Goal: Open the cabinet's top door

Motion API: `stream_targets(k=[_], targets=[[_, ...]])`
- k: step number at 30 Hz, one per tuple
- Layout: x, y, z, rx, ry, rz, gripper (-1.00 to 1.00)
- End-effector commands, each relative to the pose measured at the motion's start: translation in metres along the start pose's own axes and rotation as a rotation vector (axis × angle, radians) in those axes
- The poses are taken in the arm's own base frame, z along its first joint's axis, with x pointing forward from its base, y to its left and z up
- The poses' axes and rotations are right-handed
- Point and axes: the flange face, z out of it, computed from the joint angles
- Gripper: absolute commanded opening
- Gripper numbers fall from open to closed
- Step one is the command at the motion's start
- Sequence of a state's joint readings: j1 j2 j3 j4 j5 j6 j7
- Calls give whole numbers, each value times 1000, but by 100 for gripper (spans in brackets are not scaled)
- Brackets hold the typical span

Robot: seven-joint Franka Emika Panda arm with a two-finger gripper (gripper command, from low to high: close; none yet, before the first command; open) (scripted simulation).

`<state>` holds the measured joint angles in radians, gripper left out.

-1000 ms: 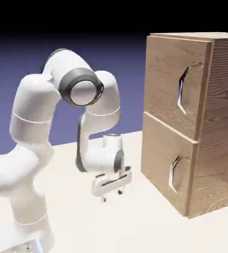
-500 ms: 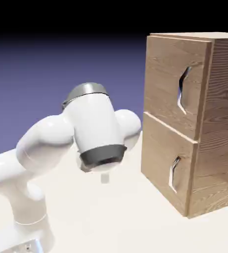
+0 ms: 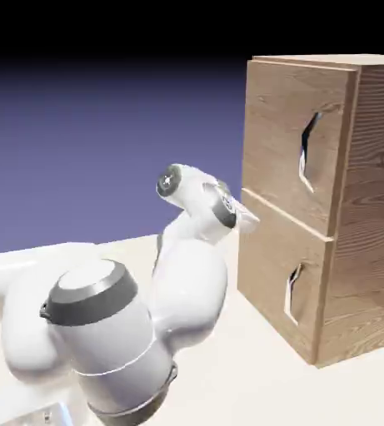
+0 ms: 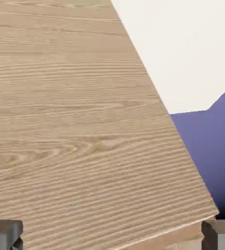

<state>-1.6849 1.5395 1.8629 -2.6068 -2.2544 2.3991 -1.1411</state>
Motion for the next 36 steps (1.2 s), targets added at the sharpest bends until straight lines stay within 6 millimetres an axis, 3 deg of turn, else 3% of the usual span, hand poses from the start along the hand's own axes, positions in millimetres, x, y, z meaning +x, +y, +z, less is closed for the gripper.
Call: stream_targets(k=[1, 5, 7, 11, 12, 13, 24, 36], targets=[[-21, 2, -11, -23, -75, -32, 0], [-105, 2, -71, -65, -401, -158, 0], [-106, 2, -71, -65, -402, -158, 0], [-125, 6, -25, -65, -402, -158, 0], [-125, 6, -25, -65, -402, -158, -100], [-125, 6, -25, -65, -402, -158, -100], [-51, 32, -87, 125, -623, -109, -100], [21, 66, -122, 291, -813, -64, -100]])
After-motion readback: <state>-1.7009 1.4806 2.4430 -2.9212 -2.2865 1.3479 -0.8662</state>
